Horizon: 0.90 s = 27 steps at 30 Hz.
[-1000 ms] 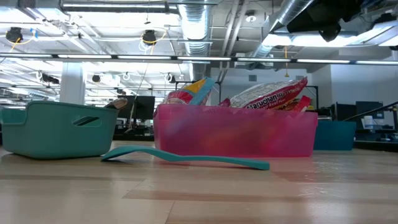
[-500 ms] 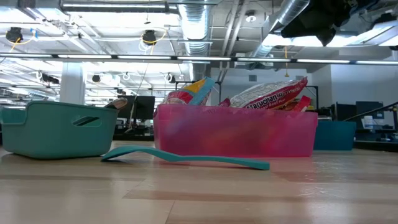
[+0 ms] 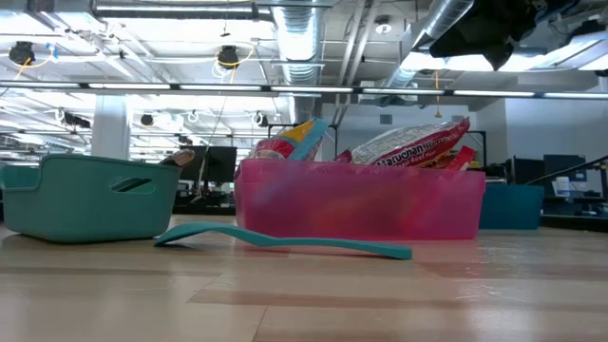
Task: Pick & Place Food Item
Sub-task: Put the blue baby spoon into the green bin
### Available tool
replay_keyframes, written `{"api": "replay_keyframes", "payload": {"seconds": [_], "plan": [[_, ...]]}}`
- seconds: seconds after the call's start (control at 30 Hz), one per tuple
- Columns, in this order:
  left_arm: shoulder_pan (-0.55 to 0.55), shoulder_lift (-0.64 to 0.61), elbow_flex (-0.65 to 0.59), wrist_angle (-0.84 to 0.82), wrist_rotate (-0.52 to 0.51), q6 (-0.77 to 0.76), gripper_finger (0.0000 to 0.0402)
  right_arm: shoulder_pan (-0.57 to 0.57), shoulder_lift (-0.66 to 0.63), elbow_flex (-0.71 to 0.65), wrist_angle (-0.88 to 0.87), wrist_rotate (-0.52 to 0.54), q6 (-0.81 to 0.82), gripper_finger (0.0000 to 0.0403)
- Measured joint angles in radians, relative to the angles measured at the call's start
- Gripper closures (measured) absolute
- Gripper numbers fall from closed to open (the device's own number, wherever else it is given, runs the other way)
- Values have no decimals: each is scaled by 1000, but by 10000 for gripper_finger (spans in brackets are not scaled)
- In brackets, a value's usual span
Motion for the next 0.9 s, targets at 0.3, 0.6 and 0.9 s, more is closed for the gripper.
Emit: {"api": "replay_keyframes", "payload": {"seconds": [0.3, 0.6, 0.9], "plan": [[13, 5, 35, -93, 0, -8, 401, 0, 0, 0, 0, -1, -2, 403], [49, 5, 35, -94, 16, -3, 402, -1, 0, 0, 0, 0, -2, 403], [145, 5, 35, -106, 91, 2, 402, -8, 0, 0, 0, 0, -2, 403]]}}
